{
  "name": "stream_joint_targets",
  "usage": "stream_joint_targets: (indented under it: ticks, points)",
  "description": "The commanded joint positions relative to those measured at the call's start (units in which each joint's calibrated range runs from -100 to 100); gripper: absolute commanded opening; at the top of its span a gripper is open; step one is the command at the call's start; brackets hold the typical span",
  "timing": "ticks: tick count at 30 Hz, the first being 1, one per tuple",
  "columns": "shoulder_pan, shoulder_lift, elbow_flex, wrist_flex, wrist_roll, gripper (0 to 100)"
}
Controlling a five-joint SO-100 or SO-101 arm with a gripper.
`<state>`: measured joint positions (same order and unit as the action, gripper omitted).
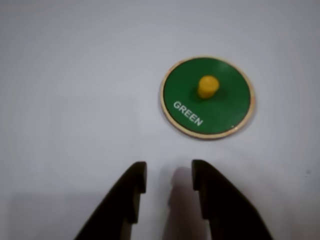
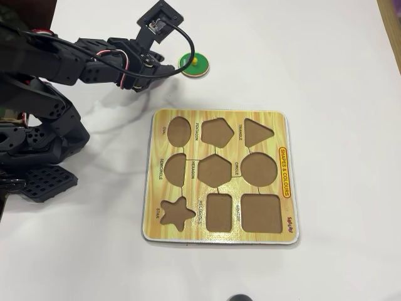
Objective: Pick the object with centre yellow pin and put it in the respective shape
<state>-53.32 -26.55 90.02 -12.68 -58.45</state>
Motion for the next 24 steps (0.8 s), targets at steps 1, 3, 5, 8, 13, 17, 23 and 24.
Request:
stream_joint_targets:
  ticks: [1, 3, 5, 8, 13, 17, 23, 24]
  points:
    - [-0.1, 1.9, 0.4, -1.0, -0.2, 11]
    - [0.0, 3.1, 0.8, -1.0, -0.9, 11]
    - [0.1, 2.9, 1.5, -0.8, -2.7, 11]
    - [0.8, 2.6, 2.1, -0.9, -3.2, 11]
    - [1.3, 3.1, 1.3, -1.0, -3.1, 11]
    - [2.6, 4.5, -2.1, -1.0, -2.8, 9]
    - [6.4, 8.1, -8.0, -0.9, -2.0, 8]
    - [6.5, 8.7, -9.3, -0.9, -0.8, 8]
